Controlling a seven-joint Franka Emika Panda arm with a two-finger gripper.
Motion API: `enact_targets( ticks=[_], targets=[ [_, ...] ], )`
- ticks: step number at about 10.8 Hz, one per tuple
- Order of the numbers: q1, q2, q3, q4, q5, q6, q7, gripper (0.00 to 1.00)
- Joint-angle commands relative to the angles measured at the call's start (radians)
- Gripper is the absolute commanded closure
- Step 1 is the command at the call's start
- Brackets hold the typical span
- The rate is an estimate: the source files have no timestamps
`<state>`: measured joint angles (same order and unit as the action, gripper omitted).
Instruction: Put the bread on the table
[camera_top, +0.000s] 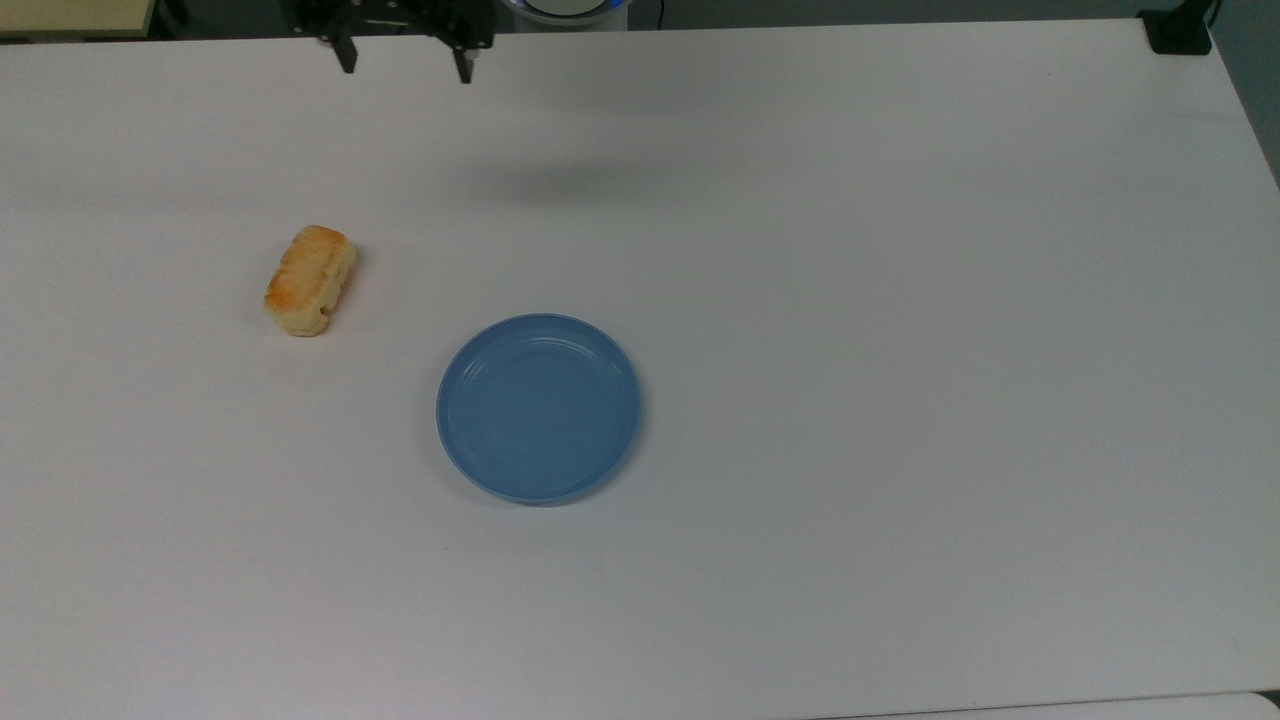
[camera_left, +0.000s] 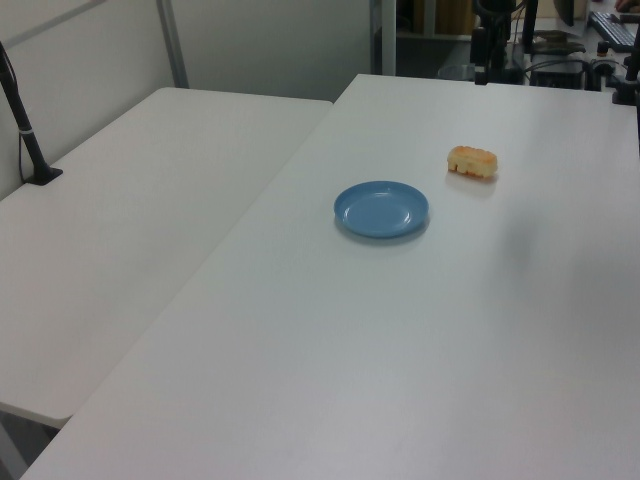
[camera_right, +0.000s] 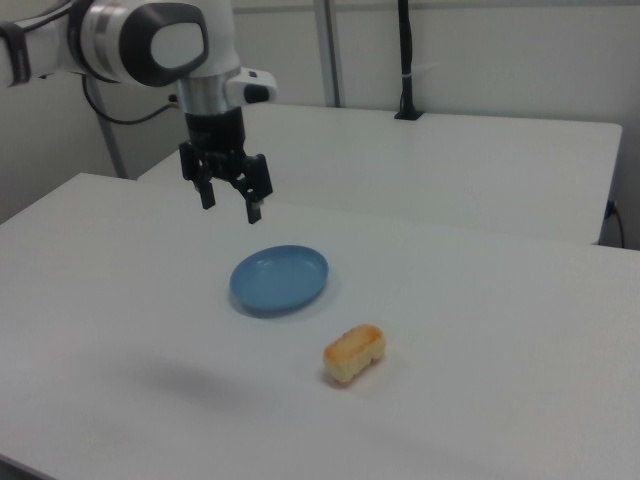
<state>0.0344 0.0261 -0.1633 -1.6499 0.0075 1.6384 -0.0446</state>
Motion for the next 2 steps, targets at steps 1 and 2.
enact_targets(
  ticks=[1, 2],
  targets=[
    [0.001, -0.011, 0.014, -0.008, -0.003, -0.006, 0.046, 0.00],
    [0.002, -0.012, 0.014, -0.008, -0.003, -0.006, 0.046, 0.00]
  ],
)
